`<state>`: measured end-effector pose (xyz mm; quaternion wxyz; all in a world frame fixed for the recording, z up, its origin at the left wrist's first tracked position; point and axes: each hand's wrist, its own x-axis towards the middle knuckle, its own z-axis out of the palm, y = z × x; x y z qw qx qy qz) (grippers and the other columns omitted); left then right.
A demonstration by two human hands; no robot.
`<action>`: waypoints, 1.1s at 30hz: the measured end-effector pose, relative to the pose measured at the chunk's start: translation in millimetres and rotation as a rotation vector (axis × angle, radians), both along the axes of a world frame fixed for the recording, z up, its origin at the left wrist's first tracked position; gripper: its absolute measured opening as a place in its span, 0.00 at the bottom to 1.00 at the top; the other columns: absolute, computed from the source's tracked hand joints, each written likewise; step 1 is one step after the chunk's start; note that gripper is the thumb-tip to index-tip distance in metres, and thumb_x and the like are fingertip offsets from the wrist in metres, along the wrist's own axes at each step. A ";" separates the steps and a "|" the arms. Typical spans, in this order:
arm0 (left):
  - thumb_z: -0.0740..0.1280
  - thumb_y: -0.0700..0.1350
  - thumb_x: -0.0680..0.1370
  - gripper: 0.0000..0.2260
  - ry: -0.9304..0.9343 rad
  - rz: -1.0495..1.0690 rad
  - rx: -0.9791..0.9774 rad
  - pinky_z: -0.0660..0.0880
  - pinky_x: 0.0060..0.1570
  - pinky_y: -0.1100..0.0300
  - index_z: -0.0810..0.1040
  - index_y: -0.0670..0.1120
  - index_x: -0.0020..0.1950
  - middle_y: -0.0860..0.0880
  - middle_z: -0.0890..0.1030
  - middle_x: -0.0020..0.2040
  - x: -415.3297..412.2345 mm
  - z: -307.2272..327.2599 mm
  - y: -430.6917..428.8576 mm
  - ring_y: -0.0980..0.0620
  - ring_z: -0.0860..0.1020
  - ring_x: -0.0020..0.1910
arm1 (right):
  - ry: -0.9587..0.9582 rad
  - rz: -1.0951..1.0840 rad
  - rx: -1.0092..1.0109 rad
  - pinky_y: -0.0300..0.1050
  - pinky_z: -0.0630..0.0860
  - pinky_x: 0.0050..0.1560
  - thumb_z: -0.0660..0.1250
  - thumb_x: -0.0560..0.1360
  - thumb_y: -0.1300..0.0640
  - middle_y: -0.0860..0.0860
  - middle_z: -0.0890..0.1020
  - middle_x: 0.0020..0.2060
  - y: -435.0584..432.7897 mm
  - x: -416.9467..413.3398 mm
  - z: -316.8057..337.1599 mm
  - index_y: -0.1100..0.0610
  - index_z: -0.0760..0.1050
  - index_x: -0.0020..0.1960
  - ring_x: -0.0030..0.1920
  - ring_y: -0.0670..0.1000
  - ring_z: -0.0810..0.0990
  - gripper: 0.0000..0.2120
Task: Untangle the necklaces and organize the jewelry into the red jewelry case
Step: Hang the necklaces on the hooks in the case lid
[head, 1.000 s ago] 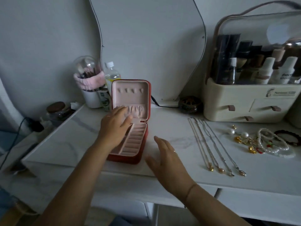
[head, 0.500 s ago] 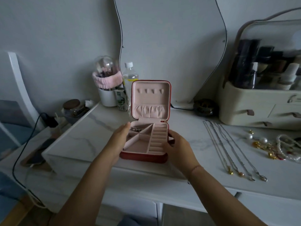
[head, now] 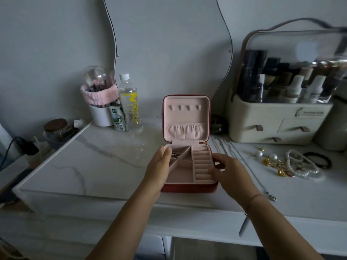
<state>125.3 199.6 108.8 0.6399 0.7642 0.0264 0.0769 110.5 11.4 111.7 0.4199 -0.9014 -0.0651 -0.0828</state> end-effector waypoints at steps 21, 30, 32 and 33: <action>0.69 0.52 0.69 0.07 -0.744 -0.338 1.087 0.60 0.47 0.56 0.84 0.52 0.42 0.57 0.80 0.41 -27.2 -24.1 -98.2 0.50 0.75 0.47 | -0.254 -0.309 0.232 0.27 0.71 0.37 0.64 0.77 0.60 0.43 0.79 0.44 -98.0 -65.4 -11.9 0.49 0.79 0.52 0.41 0.40 0.75 0.09; 0.71 0.52 0.67 0.05 -0.642 -0.406 1.068 0.58 0.47 0.57 0.84 0.55 0.41 0.58 0.81 0.37 -25.4 -16.3 -104.1 0.51 0.78 0.42 | -0.269 -0.296 0.254 0.28 0.71 0.43 0.64 0.76 0.63 0.42 0.78 0.48 -101.6 -72.1 -19.4 0.51 0.78 0.51 0.47 0.40 0.76 0.09; 0.70 0.53 0.68 0.05 -0.619 -0.402 1.059 0.58 0.48 0.57 0.84 0.55 0.40 0.58 0.81 0.37 -25.7 -15.7 -104.5 0.51 0.78 0.42 | -0.260 -0.292 0.252 0.31 0.72 0.44 0.64 0.76 0.62 0.41 0.78 0.47 -100.2 -71.8 -20.8 0.49 0.78 0.50 0.46 0.41 0.77 0.09; 0.69 0.52 0.68 0.05 -0.604 -0.405 1.055 0.58 0.48 0.57 0.84 0.55 0.40 0.58 0.82 0.37 -26.3 -15.2 -104.8 0.51 0.78 0.43 | -0.252 -0.290 0.250 0.35 0.73 0.45 0.64 0.76 0.62 0.41 0.78 0.47 -99.2 -71.7 -21.5 0.49 0.78 0.50 0.46 0.43 0.77 0.09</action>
